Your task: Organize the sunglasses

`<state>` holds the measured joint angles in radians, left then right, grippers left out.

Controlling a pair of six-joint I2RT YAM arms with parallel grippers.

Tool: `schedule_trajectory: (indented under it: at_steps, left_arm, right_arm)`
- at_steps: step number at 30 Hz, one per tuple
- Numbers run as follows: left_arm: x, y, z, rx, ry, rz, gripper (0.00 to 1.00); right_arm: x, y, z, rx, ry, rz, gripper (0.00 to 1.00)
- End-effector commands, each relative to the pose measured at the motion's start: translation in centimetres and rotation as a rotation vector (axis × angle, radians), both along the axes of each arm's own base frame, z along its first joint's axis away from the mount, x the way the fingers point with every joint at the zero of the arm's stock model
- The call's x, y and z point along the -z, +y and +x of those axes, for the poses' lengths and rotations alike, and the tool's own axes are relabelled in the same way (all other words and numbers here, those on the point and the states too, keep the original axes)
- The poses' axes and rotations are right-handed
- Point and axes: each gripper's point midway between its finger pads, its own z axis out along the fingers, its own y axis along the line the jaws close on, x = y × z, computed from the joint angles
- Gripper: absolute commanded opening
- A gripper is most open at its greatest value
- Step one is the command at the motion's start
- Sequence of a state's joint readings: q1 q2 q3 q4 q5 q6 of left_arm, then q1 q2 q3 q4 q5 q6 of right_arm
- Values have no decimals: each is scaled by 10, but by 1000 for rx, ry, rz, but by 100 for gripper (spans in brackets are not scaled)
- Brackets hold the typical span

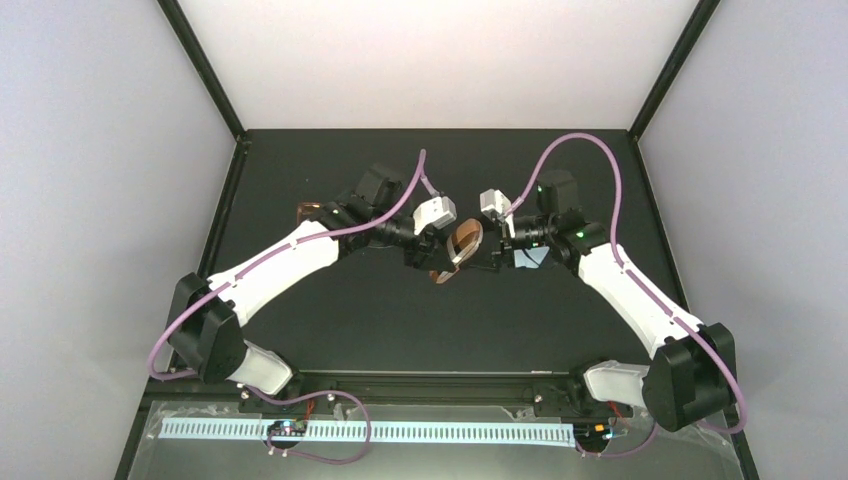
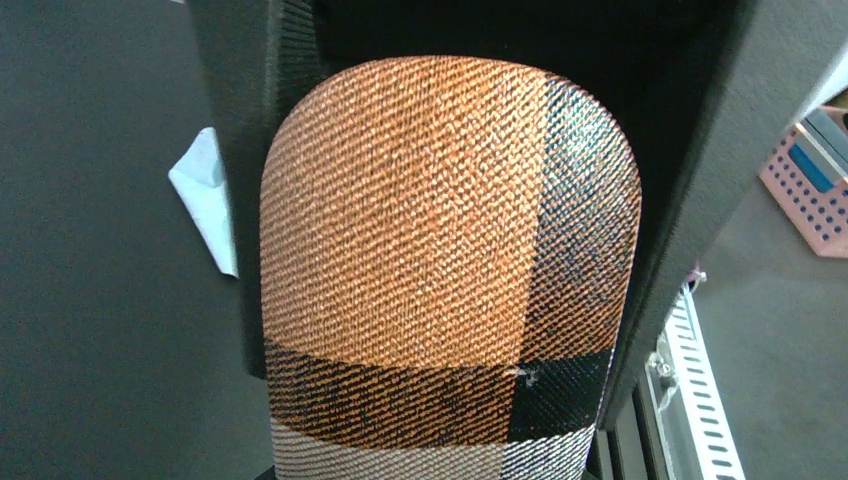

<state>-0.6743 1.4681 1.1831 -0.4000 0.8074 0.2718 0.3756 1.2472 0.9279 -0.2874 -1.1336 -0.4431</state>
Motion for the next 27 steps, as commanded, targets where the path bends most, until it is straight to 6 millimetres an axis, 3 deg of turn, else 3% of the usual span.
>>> schedule_trajectory:
  at_steps: [1, 8, 16, 23, 27]
  left_arm:
    - [-29, -4, 12, -59, -14, -49, 2]
    - [-28, -5, 9, -48, 6, -56, 2]
    - [-31, -4, -9, 51, -2, -90, 2]
    - [-34, -1, -34, 189, -3, -143, 2]
    - [-33, 2, -41, 222, -10, -152, 2]
  right_arm:
    - [-10, 1, 9, 50, -2, 31, 84]
    - [-13, 3, 12, 56, 17, 49, 87]
    - [-2, 1, 10, 33, -51, 2, 65]
    - [10, -2, 0, -32, -107, -44, 54]
    - [12, -4, -1, -57, -98, -52, 52]
